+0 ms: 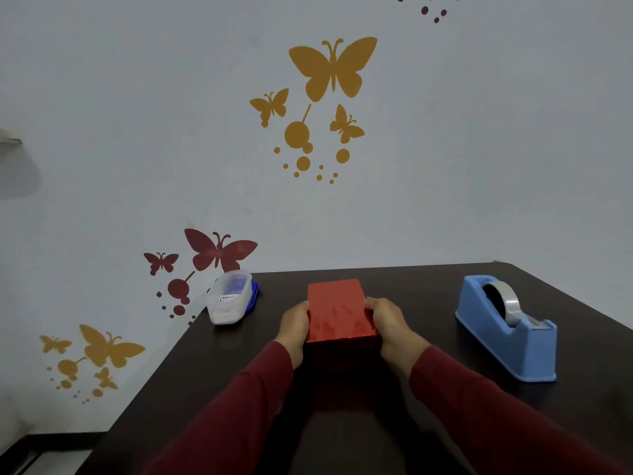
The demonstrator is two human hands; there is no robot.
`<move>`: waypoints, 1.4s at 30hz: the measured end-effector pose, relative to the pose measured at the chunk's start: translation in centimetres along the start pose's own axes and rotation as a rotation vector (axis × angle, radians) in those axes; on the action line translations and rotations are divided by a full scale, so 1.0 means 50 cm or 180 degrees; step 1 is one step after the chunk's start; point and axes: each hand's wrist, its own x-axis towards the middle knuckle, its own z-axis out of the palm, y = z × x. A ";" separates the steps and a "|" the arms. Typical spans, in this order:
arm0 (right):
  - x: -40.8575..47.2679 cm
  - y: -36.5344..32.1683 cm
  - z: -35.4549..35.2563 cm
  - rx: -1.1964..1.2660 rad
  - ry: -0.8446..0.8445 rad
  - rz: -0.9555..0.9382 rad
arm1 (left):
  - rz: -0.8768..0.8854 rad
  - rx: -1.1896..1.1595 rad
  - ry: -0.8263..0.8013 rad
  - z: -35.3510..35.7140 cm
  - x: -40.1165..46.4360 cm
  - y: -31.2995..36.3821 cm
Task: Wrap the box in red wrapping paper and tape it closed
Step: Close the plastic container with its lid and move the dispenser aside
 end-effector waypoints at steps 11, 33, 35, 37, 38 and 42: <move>-0.069 -0.055 0.042 -0.0761 0.0117 -0.1215 | 0.1102 0.1187 0.0520 -0.083 0.026 0.056; 0.017 0.120 0.378 -0.0663 -0.0723 -0.0587 | 0.0593 0.6167 0.0259 -0.336 0.339 0.216; 0.017 0.122 0.378 -0.0678 -0.0714 -0.0587 | 0.0544 0.6117 0.0207 -0.340 0.347 0.223; 0.017 0.128 0.377 -0.0654 -0.0695 -0.0624 | 0.0704 0.6044 0.0244 -0.344 0.358 0.225; 0.017 0.129 0.377 -0.0651 -0.0709 -0.0647 | 0.0817 0.5986 0.0327 -0.347 0.360 0.224; 0.015 0.125 0.372 -0.0672 -0.0750 -0.0706 | 0.1196 0.5694 0.0568 -0.352 0.356 0.218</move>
